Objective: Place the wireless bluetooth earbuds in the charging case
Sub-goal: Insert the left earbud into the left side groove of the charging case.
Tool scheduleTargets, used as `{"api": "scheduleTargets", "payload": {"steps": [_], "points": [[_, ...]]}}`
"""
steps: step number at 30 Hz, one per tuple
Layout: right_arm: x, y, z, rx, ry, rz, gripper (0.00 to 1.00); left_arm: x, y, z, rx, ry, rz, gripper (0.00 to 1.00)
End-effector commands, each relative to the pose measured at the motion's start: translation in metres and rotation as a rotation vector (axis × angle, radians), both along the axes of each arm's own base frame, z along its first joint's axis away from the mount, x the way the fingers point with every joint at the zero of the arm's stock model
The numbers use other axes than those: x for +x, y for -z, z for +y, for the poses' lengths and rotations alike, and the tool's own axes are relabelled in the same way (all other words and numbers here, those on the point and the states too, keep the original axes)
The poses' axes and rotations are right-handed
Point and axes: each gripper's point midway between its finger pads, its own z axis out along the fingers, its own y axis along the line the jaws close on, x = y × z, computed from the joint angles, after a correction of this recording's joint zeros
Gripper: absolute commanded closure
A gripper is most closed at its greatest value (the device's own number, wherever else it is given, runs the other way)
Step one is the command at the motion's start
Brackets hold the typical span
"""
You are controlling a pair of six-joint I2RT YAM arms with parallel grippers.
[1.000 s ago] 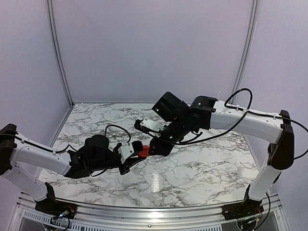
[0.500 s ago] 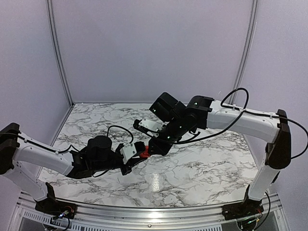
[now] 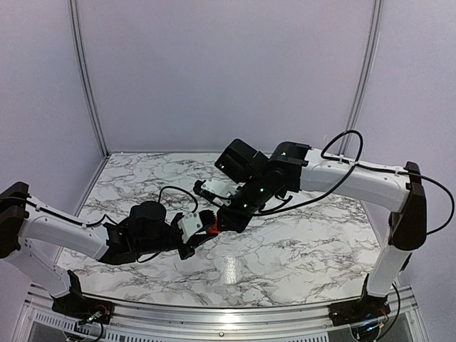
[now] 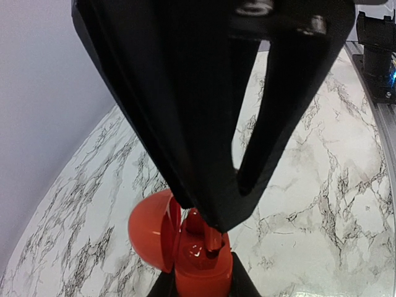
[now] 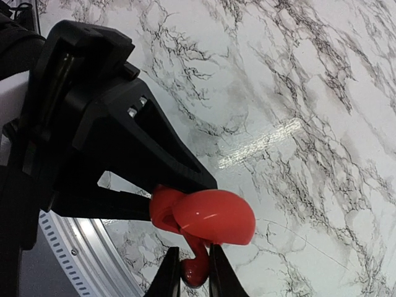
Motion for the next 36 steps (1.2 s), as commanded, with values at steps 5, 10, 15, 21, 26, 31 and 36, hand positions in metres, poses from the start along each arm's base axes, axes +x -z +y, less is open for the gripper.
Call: {"api": "scheduleTargets", "payload": {"steps": [5,10,15,21,26,31,36], "points": [[-0.006,0.002,0.005,-0.016,-0.027,0.005,0.94,-0.001,-0.017,-0.005,-0.049,0.008,-0.030,1.00],[-0.005,0.005,0.003,-0.027,-0.020,0.000,0.94,-0.004,-0.020,-0.006,-0.061,0.024,-0.031,1.00],[-0.002,0.007,-0.003,-0.057,-0.014,-0.016,0.94,-0.005,-0.020,-0.005,-0.063,0.032,-0.032,1.00],[-0.004,0.009,-0.001,-0.069,-0.020,-0.022,0.94,-0.007,-0.022,-0.006,-0.065,0.044,-0.036,1.00],[-0.007,0.009,0.003,-0.077,-0.055,-0.028,0.94,-0.010,-0.023,-0.008,-0.069,0.065,-0.037,1.00],[-0.006,0.007,0.006,-0.071,-0.057,-0.034,0.94,-0.016,-0.026,-0.010,-0.083,0.098,-0.033,1.00],[-0.007,0.004,0.010,-0.054,-0.068,-0.029,0.93,-0.022,-0.032,-0.012,-0.114,0.130,-0.034,1.00]]}}
